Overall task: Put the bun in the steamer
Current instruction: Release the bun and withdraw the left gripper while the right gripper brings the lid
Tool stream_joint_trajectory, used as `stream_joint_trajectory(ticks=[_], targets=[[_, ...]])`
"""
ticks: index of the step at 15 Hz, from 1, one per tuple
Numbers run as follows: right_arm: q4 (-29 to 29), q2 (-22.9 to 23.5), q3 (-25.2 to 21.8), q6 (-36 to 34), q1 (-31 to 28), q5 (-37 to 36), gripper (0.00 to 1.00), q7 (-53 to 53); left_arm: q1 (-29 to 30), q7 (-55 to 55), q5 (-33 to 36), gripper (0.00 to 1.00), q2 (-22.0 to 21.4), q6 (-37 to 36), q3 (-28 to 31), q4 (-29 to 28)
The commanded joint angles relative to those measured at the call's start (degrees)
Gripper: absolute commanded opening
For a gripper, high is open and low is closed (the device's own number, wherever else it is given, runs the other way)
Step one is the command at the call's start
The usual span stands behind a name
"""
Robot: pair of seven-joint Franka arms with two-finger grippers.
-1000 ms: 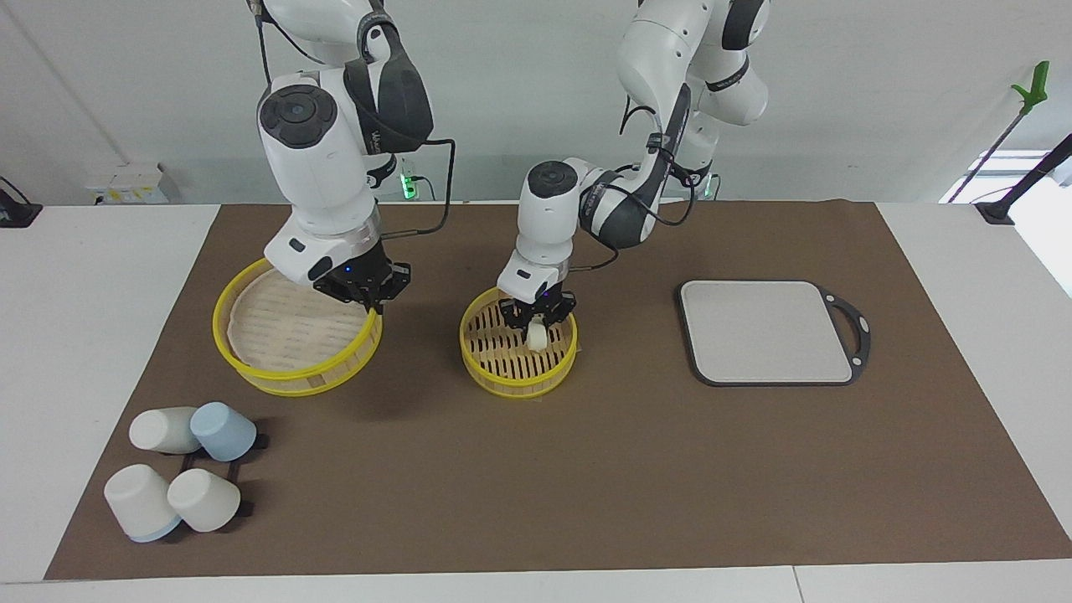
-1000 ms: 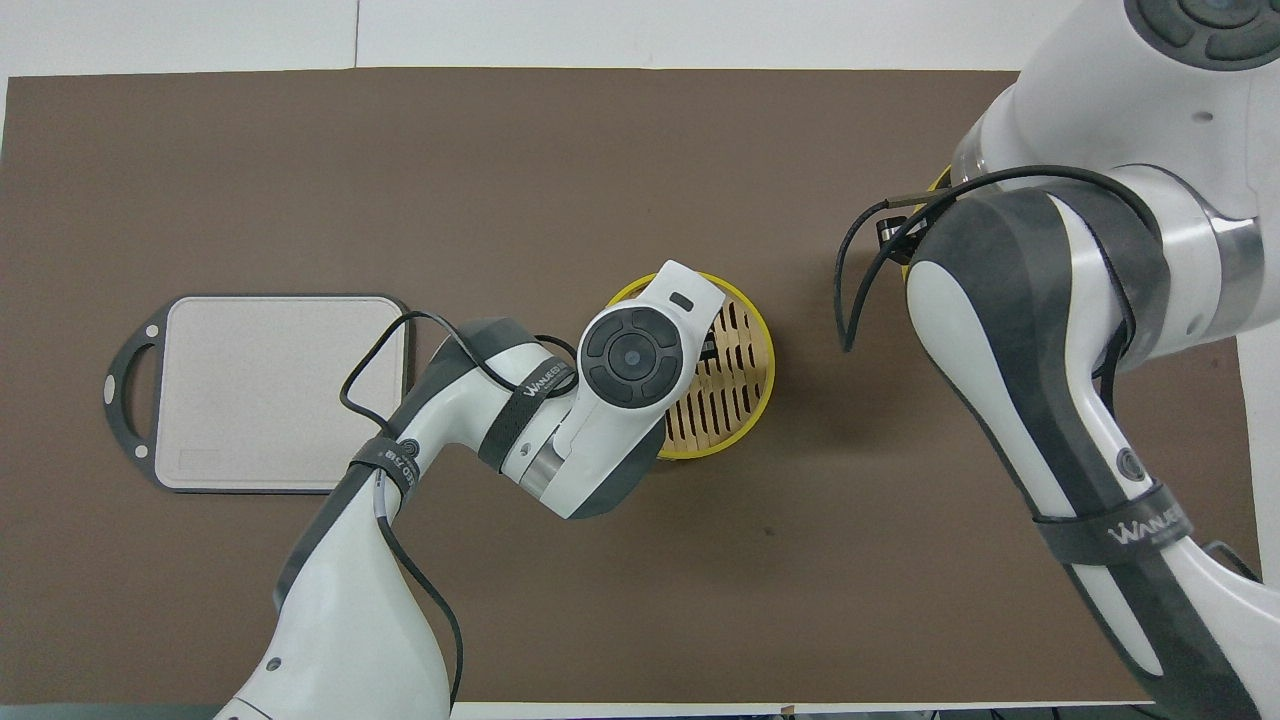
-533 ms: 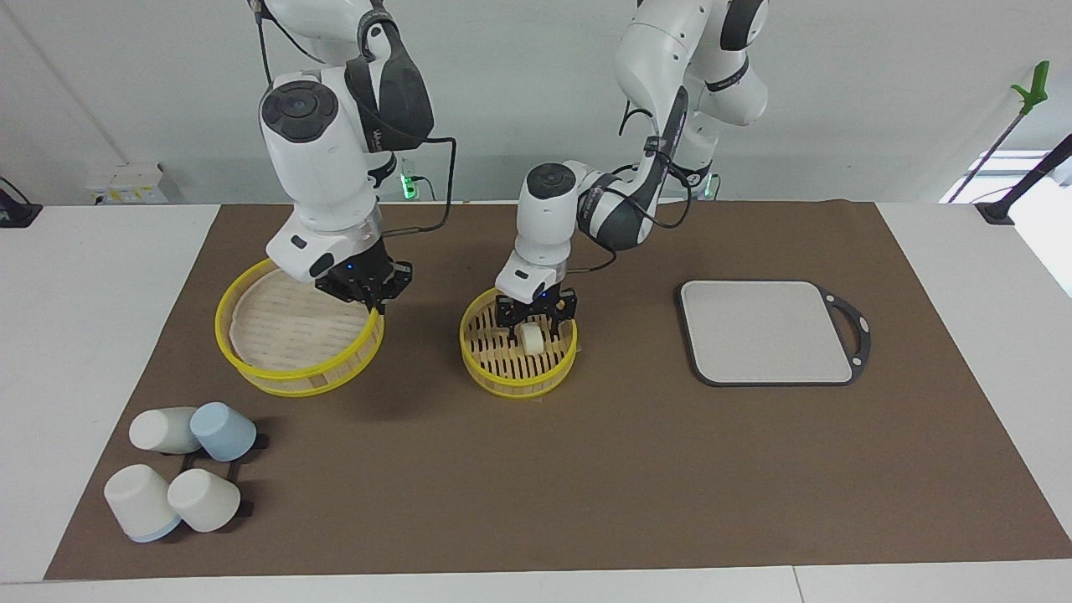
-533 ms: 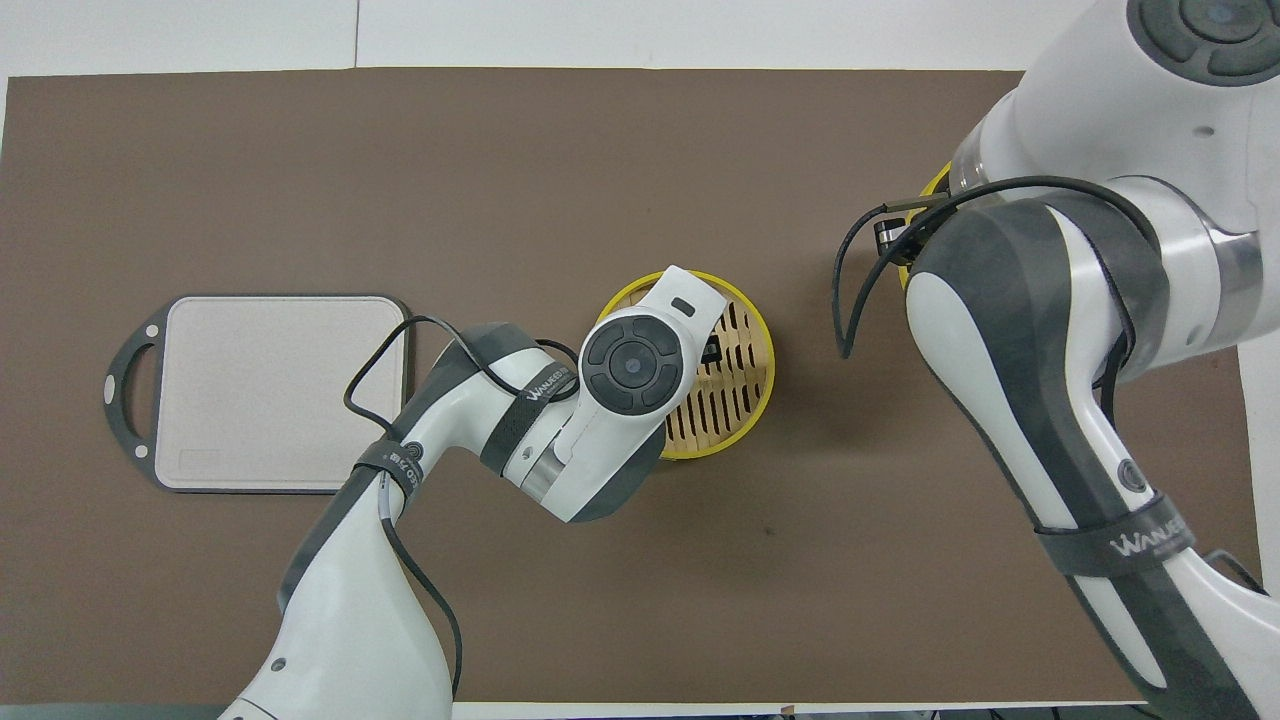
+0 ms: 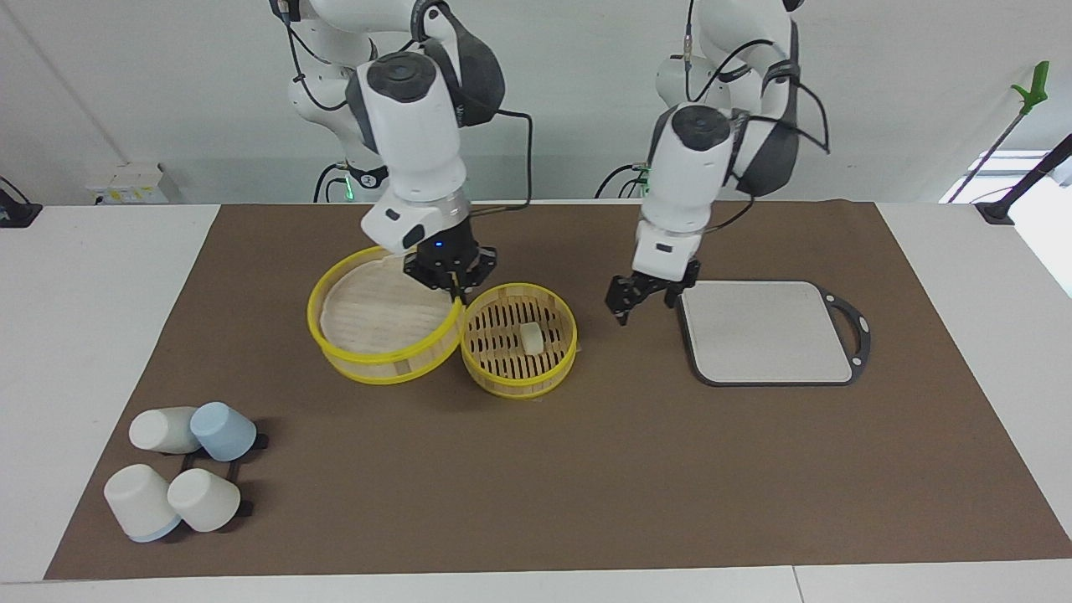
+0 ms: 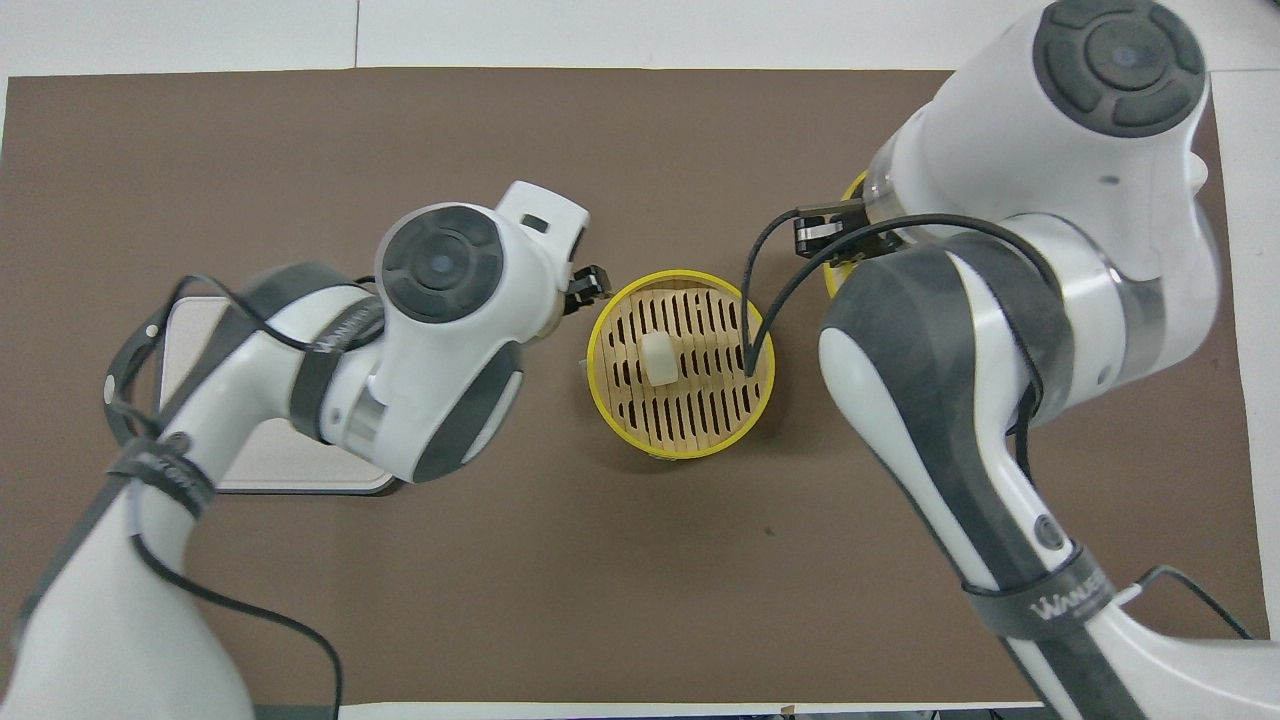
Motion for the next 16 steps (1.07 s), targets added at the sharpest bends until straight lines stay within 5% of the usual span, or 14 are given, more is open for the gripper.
stream_joint_trajectory(ticks=[1, 7, 16], targets=[[9.21, 9.28, -0.16, 2.02, 4.14, 0.81, 0.00, 9.93, 7.75, 9.77, -0.14, 1.00, -3.38, -4.10, -0.89, -1.78], [5.20, 11.95, -0.16, 3.69, 10.65, 0.28, 0.00, 16.91, 17.69, 28.42, -0.32, 1.00, -7.86, -10.96, -0.71, -1.87], [0.18, 10.54, -0.25, 9.58, 10.13, 4.76, 0.00, 15.33, 19.29, 34.33, -0.32, 1.00, -11.91, -18.34, -0.45, -1.69]])
